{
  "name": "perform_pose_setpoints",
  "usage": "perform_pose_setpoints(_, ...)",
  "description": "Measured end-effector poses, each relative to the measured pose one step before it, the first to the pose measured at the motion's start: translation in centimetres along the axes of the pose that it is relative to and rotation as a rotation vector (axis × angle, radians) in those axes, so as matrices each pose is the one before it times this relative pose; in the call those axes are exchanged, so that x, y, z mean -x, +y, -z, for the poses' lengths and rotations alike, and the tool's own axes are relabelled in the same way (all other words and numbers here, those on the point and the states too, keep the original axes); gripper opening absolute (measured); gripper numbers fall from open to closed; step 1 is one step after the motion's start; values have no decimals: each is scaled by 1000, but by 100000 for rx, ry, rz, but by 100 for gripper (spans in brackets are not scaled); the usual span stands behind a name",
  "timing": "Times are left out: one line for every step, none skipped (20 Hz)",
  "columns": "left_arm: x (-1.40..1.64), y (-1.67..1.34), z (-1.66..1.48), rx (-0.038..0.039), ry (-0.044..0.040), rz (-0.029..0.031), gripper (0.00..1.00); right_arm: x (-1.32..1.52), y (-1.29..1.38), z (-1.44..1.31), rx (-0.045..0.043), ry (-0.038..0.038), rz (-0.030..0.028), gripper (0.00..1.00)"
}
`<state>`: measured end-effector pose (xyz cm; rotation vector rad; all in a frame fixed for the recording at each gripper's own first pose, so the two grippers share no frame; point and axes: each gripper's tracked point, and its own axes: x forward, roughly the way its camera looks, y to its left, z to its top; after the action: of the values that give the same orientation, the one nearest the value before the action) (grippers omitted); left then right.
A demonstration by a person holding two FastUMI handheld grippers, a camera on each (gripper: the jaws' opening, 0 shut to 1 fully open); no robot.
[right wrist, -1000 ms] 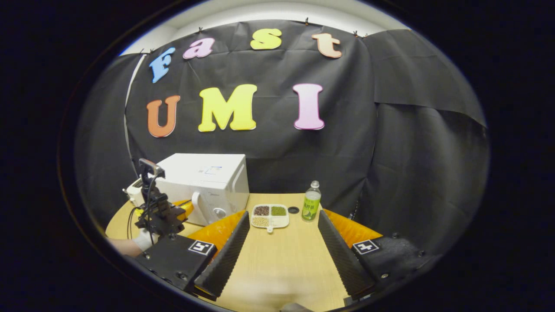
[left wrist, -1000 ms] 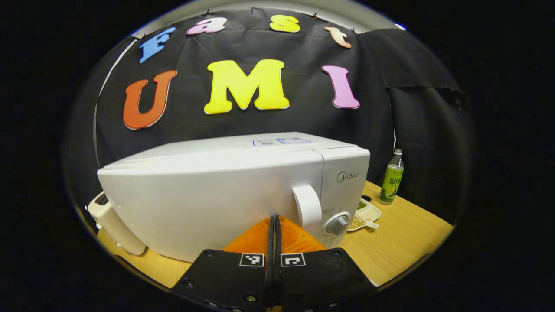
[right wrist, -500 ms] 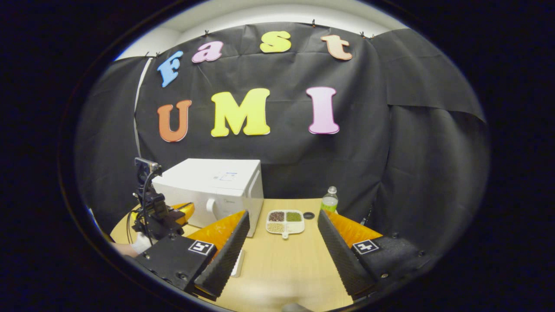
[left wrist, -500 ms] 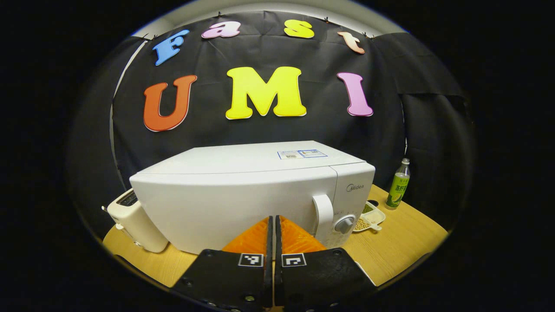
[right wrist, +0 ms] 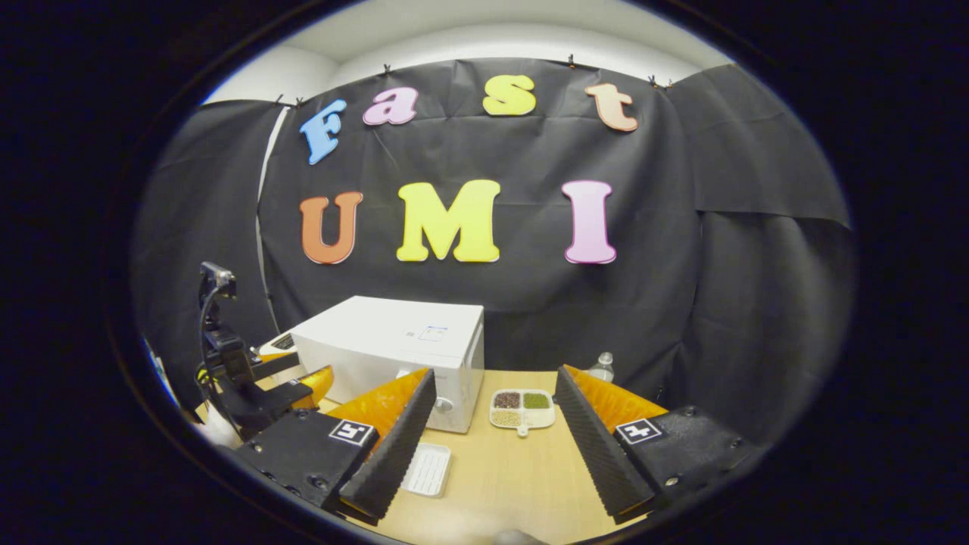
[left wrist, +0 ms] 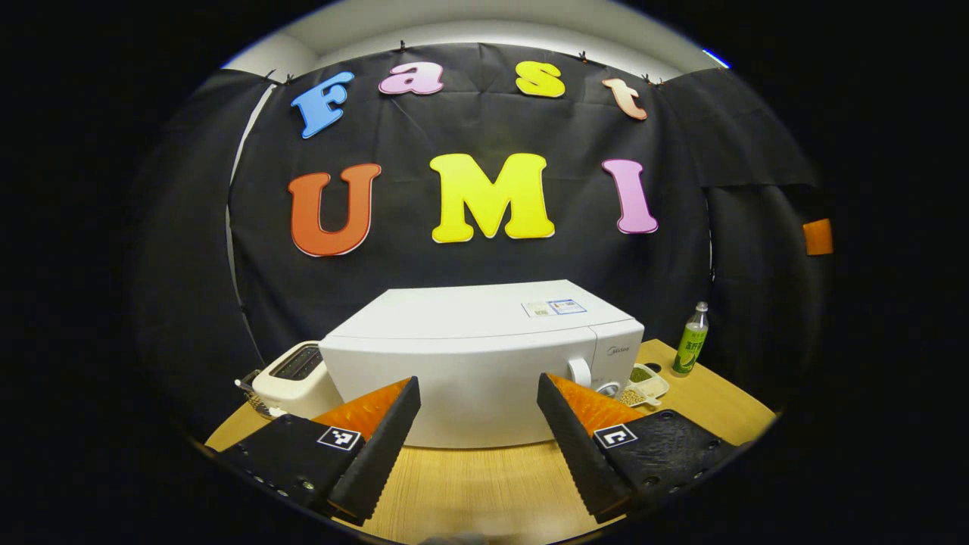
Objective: Open the microwave oven with the left hand, put the food in, and close the microwave oven.
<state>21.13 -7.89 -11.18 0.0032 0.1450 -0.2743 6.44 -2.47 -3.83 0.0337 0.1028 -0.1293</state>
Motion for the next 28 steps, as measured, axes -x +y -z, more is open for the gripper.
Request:
perform_pose_setpoints(971, 89, -662, -247, -823, 674, 96, 462, 278, -282, -183, -788, 272, 100)
perform_pose_setpoints(959, 316, -821, -440, -1296, 188, 95, 424, 198, -93, -63, -652, 380, 92)
perform_pose_setpoints(869, 380, -834, -936, -708, -154, 96, 487, 115, -238, -227, -949, 543, 92)
perform_pose_setpoints(904, 410, -815, -1023, -1071, -162, 95, 465, 56, -307, -471, -1013, 714, 92)
perform_pose_setpoints(893, 543, -852, -598, -1176, -1216, 96, 478, 56, -295, -397, -810, 605, 92)
perform_pose_setpoints(946, 479, -1357, -215, -2779, 85, 96, 354, -42, -136, -227, -698, 850, 92)
perform_pose_setpoints(936, 416, -1292, 281, -2279, 323, 96, 435, 16, -330, -91, -1104, 392, 92)
perform_pose_setpoints(900, 480, -771, 183, -1434, -508, 96, 398, 73, -353, 104, -1067, 898, 92)
perform_pose_setpoints(612, 530, -854, 212, -856, -327, 96, 355, -163, -310, 144, -719, 1060, 100)
perform_pose_setpoints(692, 466, -815, 297, -1000, -167, 96, 442, 13, -251, -229, -1055, 615, 92)
perform_pose_setpoints(746, 323, -911, 492, -1507, 492, 96, 354, -27, -279, -205, -762, 805, 92)
perform_pose_setpoints(654, 366, -852, 536, -1079, 484, 96, 338, -61, -180, 45, -853, 725, 92)
perform_pose_setpoints(603, 538, -507, 203, -798, 177, 96, 204, -50, -314, 180, -955, 865, 92)
perform_pose_setpoints(614, 648, -366, -19, 121, -968, 96, 210, -138, -306, 346, -728, 933, 92)
perform_pose_setpoints(567, 591, -485, -149, -374, -384, 96, 262, -13, -230, 249, -1041, 469, 92)
perform_pose_setpoints(586, 419, -284, 204, -203, -413, 96, 118, 8, -231, 204, -637, 658, 100)
perform_pose_setpoints(447, 320, -258, 108, -77, -557, 96, 116, -53, -100, 184, -228, 521, 100)
perform_pose_setpoints(488, 481, -264, -27, -331, -710, 96, 116, 56, 19, -5, -100, 346, 92)
perform_pose_setpoints(431, 259, -337, 557, -239, -471, 96, 156, 176, -57, -64, 10, -30, 92)
perform_pose_setpoints(416, 116, -291, 366, -118, -481, 96, 15, 142, -58, -94, -96, 50, 100)
perform_pose_setpoints(336, 293, -101, 223, -438, -761, 96, 76, 161, 67, -56, 201, -167, 92)
perform_pose_setpoints(168, 365, -239, 602, -30, -942, 96, 118, 336, 78, -59, 230, -520, 92)
perform_pose_setpoints(156, 191, -108, 701, -109, -366, 89, 58, 251, 171, 111, 509, -120, 92)
perform_pose_setpoints(54, 132, 28, 939, 446, -467, 89, -96, 183, -12, 281, -5, -428, 100)
perform_pose_setpoints(60, 225, -84, 949, 207, -490, 89, 104, 235, -89, 471, 82, -204, 92)
perform_pose_setpoints(132, -4, 70, 619, 280, -139, 96, -19, 129, -13, 183, -269, -155, 100)
perform_pose_setpoints(53, 192, -61, 87, 0, -541, 100, 37, 262, -144, -35, -37, -531, 92)
perform_pose_setpoints(78, 96, 37, -125, -179, -344, 89, -43, 178, -19, -116, -12, -362, 92)
